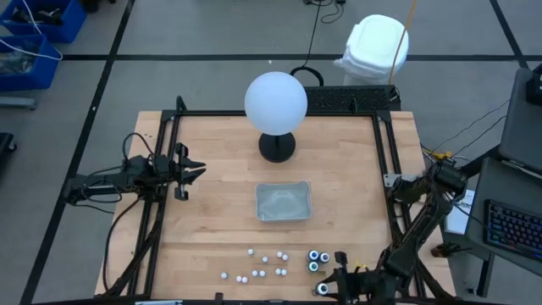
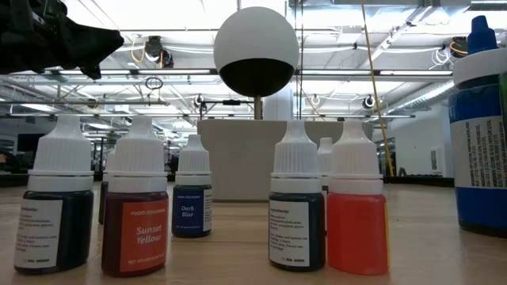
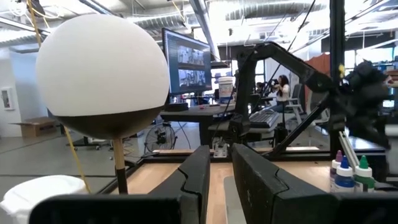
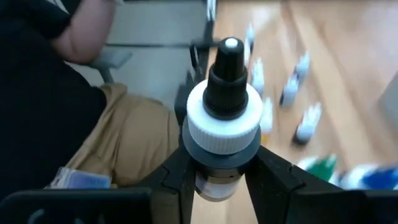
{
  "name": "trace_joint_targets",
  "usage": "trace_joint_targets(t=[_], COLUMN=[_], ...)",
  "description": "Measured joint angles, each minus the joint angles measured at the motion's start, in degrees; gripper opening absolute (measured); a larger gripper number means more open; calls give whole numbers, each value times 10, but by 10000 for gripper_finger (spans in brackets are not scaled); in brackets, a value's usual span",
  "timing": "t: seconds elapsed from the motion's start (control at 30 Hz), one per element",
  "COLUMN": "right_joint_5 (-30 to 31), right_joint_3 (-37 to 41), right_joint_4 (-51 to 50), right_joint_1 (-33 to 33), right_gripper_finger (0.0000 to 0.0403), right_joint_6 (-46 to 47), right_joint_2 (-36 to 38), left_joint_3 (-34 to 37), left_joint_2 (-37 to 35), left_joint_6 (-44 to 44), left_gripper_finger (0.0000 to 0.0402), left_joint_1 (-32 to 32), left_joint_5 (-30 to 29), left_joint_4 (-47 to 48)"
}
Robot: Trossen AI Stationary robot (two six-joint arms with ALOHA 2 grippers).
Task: Pick & Place food coloring
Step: Put the large black food coloring bottle into the gray bin
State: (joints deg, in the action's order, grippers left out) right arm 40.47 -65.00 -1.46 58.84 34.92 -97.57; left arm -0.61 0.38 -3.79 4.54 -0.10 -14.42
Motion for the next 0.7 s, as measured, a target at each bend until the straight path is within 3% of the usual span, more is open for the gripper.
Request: trace_joint_targets(t=[0.27, 0.47, 0.53, 0.7], right_joint_5=[50, 45, 26, -100], right_joint_3=[-2, -3, -3, -3], right_joint_4=[0, 0, 0, 3], right_joint_1=[-67, -181, -232, -355], right_gripper_finger=[109, 109, 109, 109], right_joint_6=[-187, -347, -388, -408], right_joint_2=[141, 222, 228, 207], left_joint_3=[0, 0, 0, 0], left_joint_2=[0, 0, 0, 0], left_joint_6=[0, 0, 0, 0], left_gripper_finger=[76, 76, 76, 76], left_joint_1=[0, 0, 0, 0], left_joint_5=[0, 0, 0, 0], left_joint_4=[10, 19, 26, 38])
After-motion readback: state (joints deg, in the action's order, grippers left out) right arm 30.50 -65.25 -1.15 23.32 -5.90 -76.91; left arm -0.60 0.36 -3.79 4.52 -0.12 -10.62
